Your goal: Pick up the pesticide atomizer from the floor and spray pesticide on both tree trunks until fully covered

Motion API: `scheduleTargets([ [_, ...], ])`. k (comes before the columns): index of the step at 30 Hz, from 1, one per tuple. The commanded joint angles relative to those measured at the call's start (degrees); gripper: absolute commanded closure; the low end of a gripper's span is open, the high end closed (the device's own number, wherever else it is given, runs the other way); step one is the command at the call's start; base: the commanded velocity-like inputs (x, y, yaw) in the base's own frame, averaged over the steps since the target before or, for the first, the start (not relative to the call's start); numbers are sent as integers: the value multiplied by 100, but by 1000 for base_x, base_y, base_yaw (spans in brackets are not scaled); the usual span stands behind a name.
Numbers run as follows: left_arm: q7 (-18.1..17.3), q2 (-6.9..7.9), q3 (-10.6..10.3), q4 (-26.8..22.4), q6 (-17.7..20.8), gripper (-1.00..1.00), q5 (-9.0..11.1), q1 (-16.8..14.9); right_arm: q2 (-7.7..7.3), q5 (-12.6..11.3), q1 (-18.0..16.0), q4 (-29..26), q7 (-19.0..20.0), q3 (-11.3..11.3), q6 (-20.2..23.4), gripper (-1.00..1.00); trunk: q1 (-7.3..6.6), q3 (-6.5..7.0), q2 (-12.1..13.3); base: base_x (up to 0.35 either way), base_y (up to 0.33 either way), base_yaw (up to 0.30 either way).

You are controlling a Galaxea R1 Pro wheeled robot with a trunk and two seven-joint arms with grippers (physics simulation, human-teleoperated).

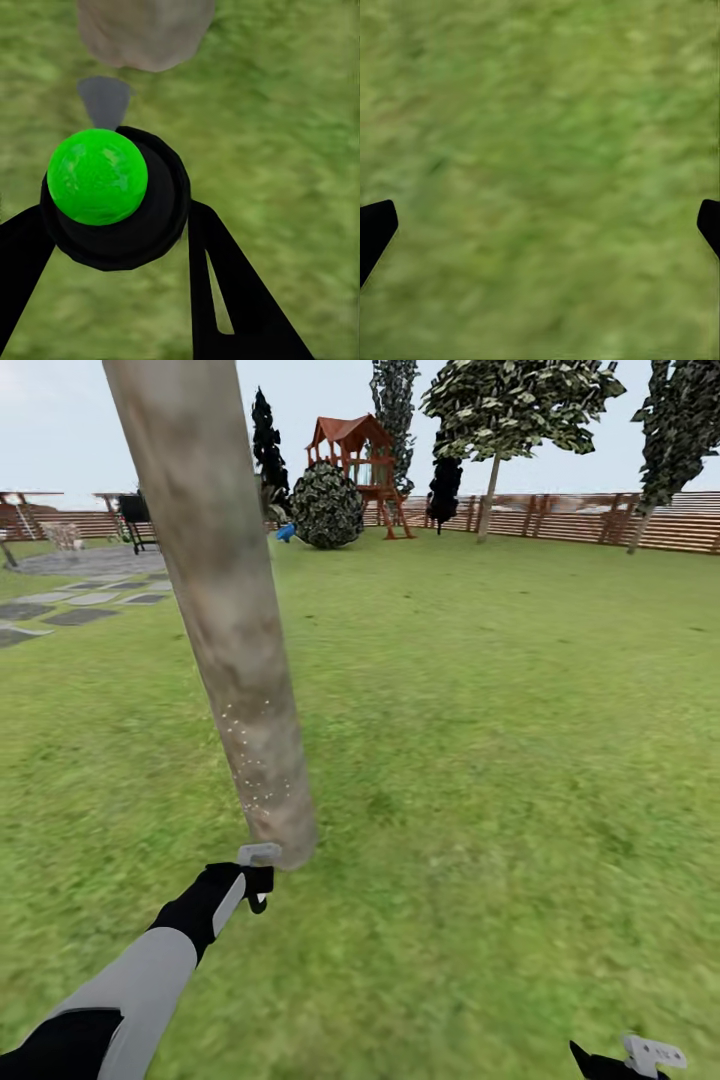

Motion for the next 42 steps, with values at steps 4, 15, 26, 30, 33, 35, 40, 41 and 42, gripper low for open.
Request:
scheduleTargets([
  [4,3,-8,-2,0,0,100,4,0,1,0,0,0,0,0,-1,-100,0,0,0,203,-213,277],
  [15,3,-10,-1,-2,0,100,8,0,0,0,0,0,0,-4,-1,-100,0,0,0,112,-258,76],
  [26,3,-10,-2,0,0,100,15,0,1,0,0,0,0,0,-1,-100,0,0,0,13,-270,211],
  [30,3,-10,-1,-1,0,100,15,0,0,0,0,0,0,0,-1,-100,0,0,0,0,-272,278],
  [33,3,-10,-1,0,0,100,15,0,0,0,0,0,0,-3,-1,-100,0,0,0,0,-272,132],
  [35,3,-10,-1,0,0,100,15,0,1,0,-1,0,0,-6,-1,-100,0,0,0,0,-272,21],
  [40,3,-10,-1,0,0,100,11,0,-1,0,0,0,0,-5,-1,-100,0,0,0,0,-272,4],
  [41,3,-10,-1,0,0,100,9,0,0,0,0,0,0,-5,-1,-100,0,0,0,15,-272,64],
  [42,3,-10,-1,0,0,100,7,0,-1,0,0,0,0,-4,-1,-100,0,0,0,48,-272,162],
])
